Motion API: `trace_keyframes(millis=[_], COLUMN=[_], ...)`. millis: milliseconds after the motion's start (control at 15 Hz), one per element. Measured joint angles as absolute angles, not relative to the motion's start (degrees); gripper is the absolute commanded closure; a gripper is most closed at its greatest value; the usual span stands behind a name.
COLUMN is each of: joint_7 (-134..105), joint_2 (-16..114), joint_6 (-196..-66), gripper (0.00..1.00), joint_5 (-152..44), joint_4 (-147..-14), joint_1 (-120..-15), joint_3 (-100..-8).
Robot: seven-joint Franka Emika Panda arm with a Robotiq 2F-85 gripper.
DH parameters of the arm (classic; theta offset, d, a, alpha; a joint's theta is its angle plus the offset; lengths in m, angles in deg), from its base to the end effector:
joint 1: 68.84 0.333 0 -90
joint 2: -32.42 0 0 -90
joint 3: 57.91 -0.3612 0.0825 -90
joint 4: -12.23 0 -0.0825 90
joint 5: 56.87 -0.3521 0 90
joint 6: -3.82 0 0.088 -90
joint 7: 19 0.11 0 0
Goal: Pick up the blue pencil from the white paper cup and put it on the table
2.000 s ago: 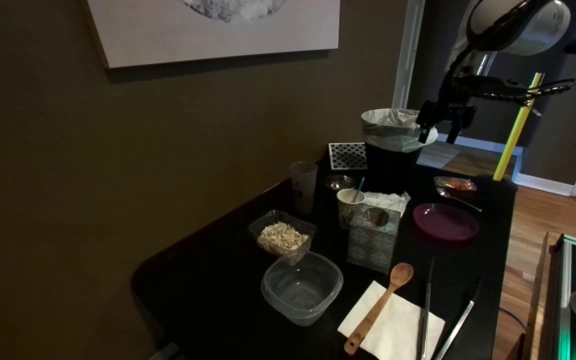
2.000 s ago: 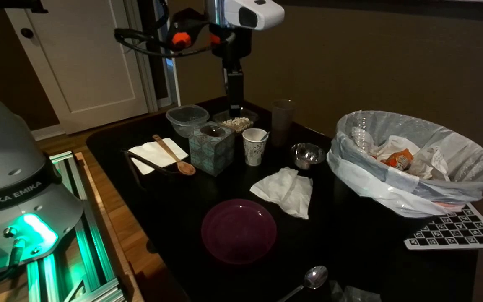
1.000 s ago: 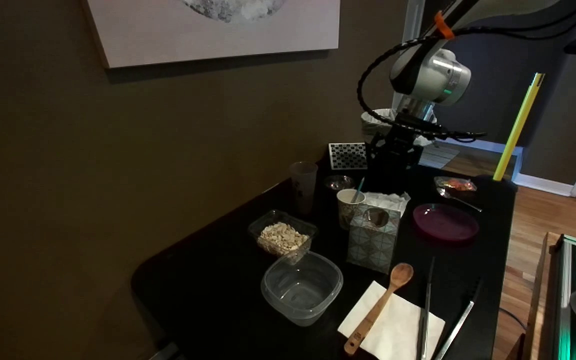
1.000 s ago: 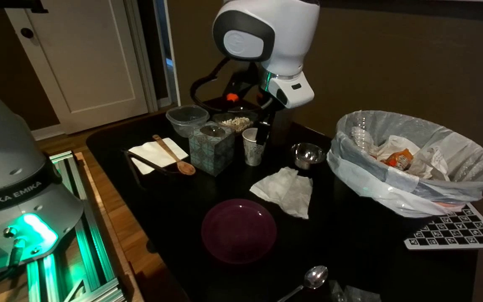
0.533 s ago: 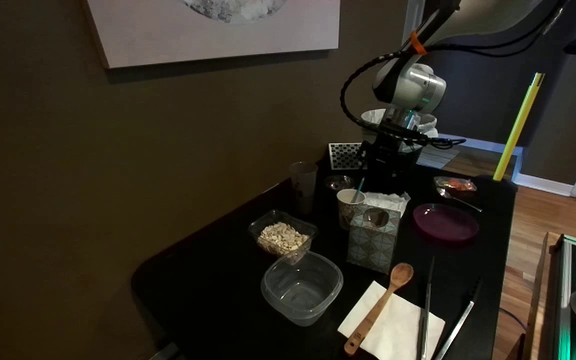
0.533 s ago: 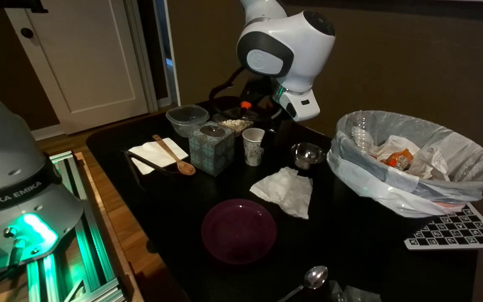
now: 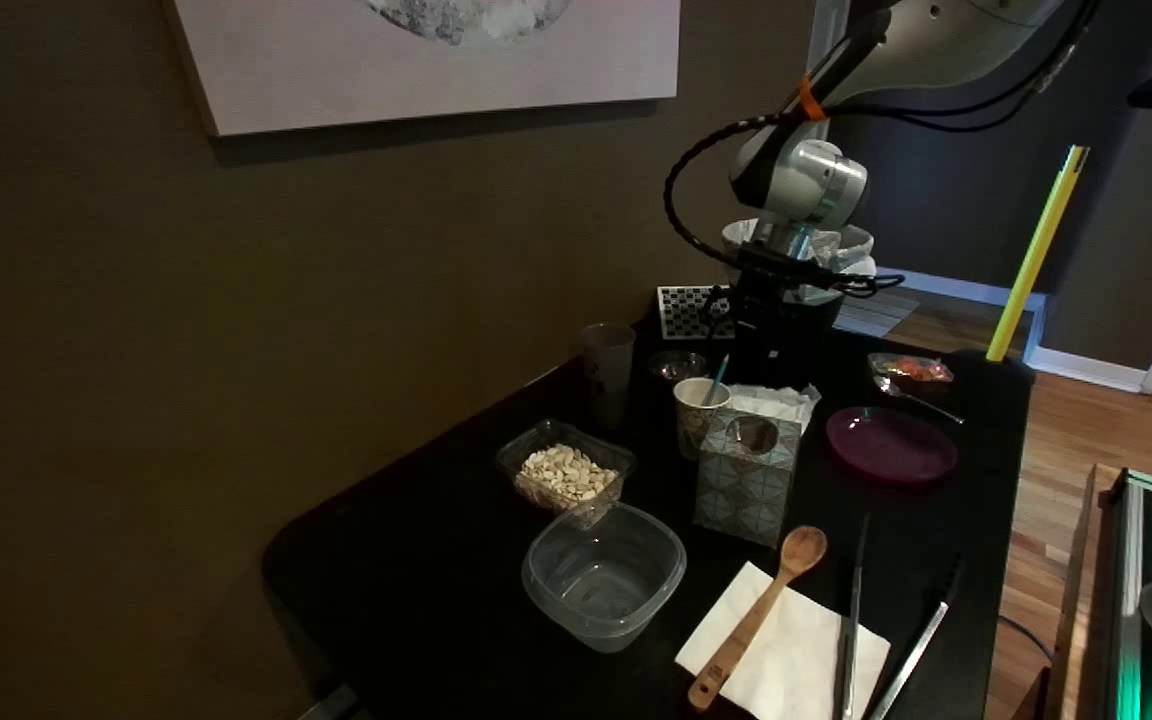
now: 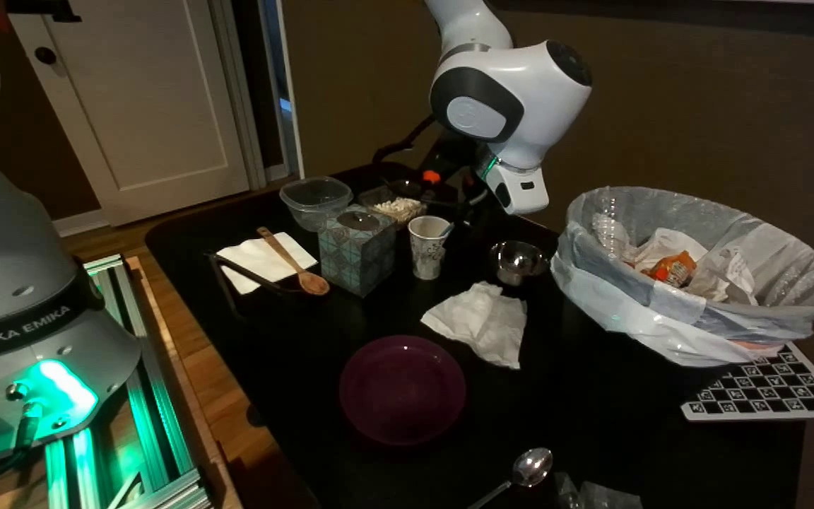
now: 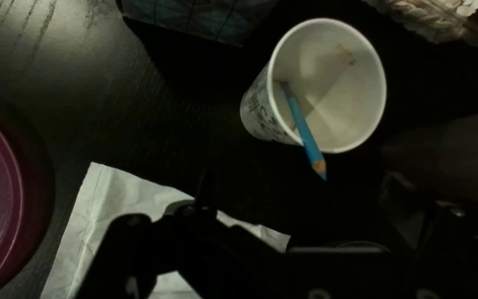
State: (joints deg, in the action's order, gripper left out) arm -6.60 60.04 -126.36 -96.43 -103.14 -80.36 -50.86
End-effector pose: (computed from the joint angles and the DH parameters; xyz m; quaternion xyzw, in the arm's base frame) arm 0.5611 -0.1659 0.2612 -0.8445 0.4848 0.0867 0.2105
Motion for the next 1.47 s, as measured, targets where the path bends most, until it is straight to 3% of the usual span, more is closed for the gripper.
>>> trace_keyframes(millis=[200, 333, 400, 467, 600, 667, 1000, 1267, 1467], joint_7=[-5.67, -5.15, -4.96, -4.74, -4.54, -4.43, -4.33, -4.33, -4.33], joint_2=[61.34, 61.87, 62.02, 62.06, 62.06, 62.06, 62.04, 61.92, 61.83], joint_6=[-124.22, -123.43, -123.14, -123.02, -123.01, -123.01, -123.01, -123.01, -123.01], gripper=[0.02, 0.10, 0.19, 0.15, 0.22, 0.19, 0.21, 0.31, 0.32], joint_5=[-97.18, -97.61, -97.80, -97.92, -97.94, -97.94, -97.94, -97.94, -97.92], joint_4=[-101.29, -100.46, -100.21, -100.10, -100.05, -100.05, -100.05, -100.09, -100.21], joint_1=[-80.53, -80.54, -80.54, -80.54, -80.53, -80.53, -80.52, -80.51, -80.49], joint_3=[-50.93, -50.96, -50.98, -51.00, -51.02, -51.02, -51.02, -51.02, -51.02])
